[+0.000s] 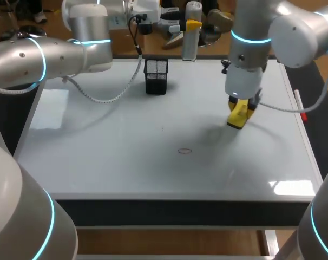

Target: Pick up the inspection probe, press it on each red-marked spot on the whiteboard one by one, put down the probe, pick up the eraser, and wipe off all the red marks.

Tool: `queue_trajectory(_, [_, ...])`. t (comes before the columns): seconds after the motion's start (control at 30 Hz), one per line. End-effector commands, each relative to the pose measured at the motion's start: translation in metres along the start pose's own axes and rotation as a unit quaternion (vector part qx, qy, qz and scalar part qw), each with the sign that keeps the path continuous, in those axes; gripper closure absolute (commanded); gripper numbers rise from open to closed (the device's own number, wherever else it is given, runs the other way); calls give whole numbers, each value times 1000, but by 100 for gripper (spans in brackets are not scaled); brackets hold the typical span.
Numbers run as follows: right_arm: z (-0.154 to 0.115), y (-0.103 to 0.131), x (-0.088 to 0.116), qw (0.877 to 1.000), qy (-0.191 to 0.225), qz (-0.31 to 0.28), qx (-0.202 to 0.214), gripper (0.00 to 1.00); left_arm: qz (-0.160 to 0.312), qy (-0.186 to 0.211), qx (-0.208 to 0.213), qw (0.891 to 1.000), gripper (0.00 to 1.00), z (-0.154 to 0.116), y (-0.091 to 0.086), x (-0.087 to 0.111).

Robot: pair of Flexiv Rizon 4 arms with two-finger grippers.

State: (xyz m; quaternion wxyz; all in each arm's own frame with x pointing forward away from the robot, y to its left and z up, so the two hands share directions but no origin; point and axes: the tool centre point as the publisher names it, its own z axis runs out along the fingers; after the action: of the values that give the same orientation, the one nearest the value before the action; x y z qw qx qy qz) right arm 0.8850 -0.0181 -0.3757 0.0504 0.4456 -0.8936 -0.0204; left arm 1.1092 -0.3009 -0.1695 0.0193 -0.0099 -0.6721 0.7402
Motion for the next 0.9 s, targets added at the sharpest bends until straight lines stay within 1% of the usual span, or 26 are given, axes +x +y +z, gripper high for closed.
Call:
queue_trajectory(0.03, [-4,0,28,1000,-21,8,4,100,-1,1,-1,1000,100,0,-2,-1])
queue_trajectory(0.17, [-2,-1,40,999,-25,22,2,100,-1,1,-1,1000,100,0,-2,-1])
queue_trajectory(0.3, [-1,-1,47,999,-27,30,1,100,-1,1,-1,1000,100,0,-2,-1])
queue_trajectory(0.4, [-1,-1,51,999,-37,33,0,100,-1,1,-1,1000,100,0,-2,-1])
queue_trajectory(0.9, [-2,-1,52,999,-38,30,1,100,-1,1,-1,1000,100,0,-2,-1])
